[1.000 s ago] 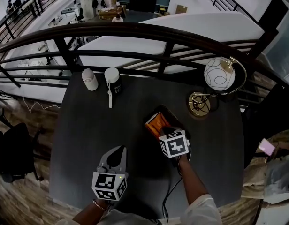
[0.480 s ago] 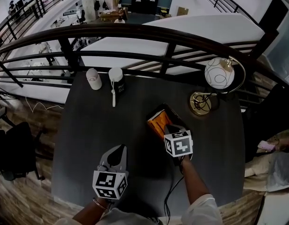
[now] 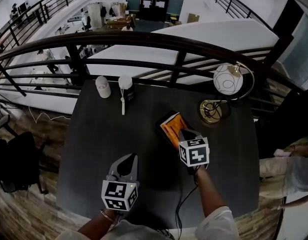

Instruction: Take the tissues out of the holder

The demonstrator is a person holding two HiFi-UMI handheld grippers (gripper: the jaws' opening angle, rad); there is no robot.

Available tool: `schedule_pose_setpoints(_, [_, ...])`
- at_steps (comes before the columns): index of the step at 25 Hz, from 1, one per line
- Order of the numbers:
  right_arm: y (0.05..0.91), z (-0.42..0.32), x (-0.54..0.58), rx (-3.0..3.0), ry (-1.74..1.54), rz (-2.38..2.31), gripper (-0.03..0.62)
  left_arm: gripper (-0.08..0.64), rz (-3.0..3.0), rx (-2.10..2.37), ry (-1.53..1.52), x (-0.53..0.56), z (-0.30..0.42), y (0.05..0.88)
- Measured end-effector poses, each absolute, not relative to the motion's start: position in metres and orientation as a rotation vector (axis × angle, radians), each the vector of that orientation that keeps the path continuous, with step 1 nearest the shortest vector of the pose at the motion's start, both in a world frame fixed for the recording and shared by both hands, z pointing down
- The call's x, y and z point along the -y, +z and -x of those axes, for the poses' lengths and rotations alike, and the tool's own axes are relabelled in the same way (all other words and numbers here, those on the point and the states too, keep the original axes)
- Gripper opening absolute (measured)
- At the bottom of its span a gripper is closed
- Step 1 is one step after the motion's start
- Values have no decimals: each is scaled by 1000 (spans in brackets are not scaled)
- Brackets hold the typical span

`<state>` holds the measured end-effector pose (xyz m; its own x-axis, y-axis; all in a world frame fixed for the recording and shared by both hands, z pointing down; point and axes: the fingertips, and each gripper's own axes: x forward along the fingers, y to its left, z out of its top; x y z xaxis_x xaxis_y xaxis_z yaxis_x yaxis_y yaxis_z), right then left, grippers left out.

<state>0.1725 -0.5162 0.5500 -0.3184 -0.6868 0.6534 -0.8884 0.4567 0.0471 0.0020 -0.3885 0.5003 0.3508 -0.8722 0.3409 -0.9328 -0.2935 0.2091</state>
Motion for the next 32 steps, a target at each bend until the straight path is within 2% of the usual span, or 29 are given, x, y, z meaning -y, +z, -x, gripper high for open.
schedule_pose_setpoints(16, [469,-164,460,2177,326,-1367,9,9,-2342,1565,181,347,-9,463])
schedule_pose_setpoints(32, [498,-161,356,2135,440,-1365,9,9,-2401,1474,227,288,-21,471])
